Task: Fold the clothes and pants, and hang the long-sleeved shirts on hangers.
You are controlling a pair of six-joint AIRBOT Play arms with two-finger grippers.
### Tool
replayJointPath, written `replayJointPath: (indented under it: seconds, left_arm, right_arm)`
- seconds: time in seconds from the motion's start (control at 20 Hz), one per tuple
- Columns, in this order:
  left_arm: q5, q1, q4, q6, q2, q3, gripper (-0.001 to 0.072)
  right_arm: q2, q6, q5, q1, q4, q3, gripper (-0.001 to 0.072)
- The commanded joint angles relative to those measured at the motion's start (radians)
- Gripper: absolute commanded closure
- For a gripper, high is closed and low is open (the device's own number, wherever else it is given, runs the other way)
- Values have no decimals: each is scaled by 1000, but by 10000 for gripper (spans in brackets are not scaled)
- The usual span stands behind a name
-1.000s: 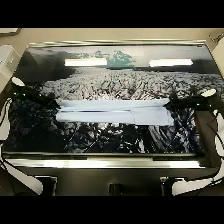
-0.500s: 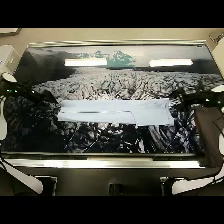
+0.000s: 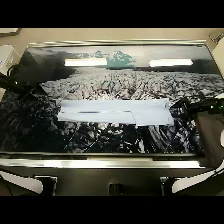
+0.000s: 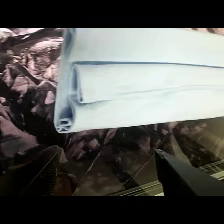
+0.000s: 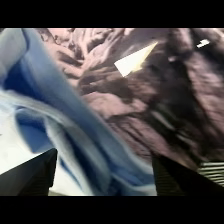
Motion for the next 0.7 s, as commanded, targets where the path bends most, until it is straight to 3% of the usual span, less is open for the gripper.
replayJointPath:
  seconds: [0.0,0.15,0.2,0.25,0.35,0.4,0.55,0.6,0.65]
  left_arm:
    - [0,-60,1,-3,63,3,34]
    - [0,-133,0,-2,80,3,34]
    - [0,-157,0,-2,80,3,34]
    - [1,-185,0,-2,80,3,34]
    - [16,-241,0,2,80,3,43]
    - [33,-272,0,14,80,2,43]
    - [117,-372,0,43,76,2,51]
    - [161,-406,0,43,73,2,116]
    - [221,-444,0,43,68,0,282]
  right_arm:
    - [-59,-89,6,40,93,0,-2]
    - [-66,-116,4,103,105,1,5]
    - [-66,-115,8,117,104,1,58]
    - [-66,-115,12,127,105,1,179]
    - [-59,-103,31,142,123,2,525]
    - [-46,-103,48,146,143,2,641]
    - [34,-80,52,154,157,2,669]
    - [69,-56,53,161,155,2,669]
    - [103,-39,56,171,156,2,669]
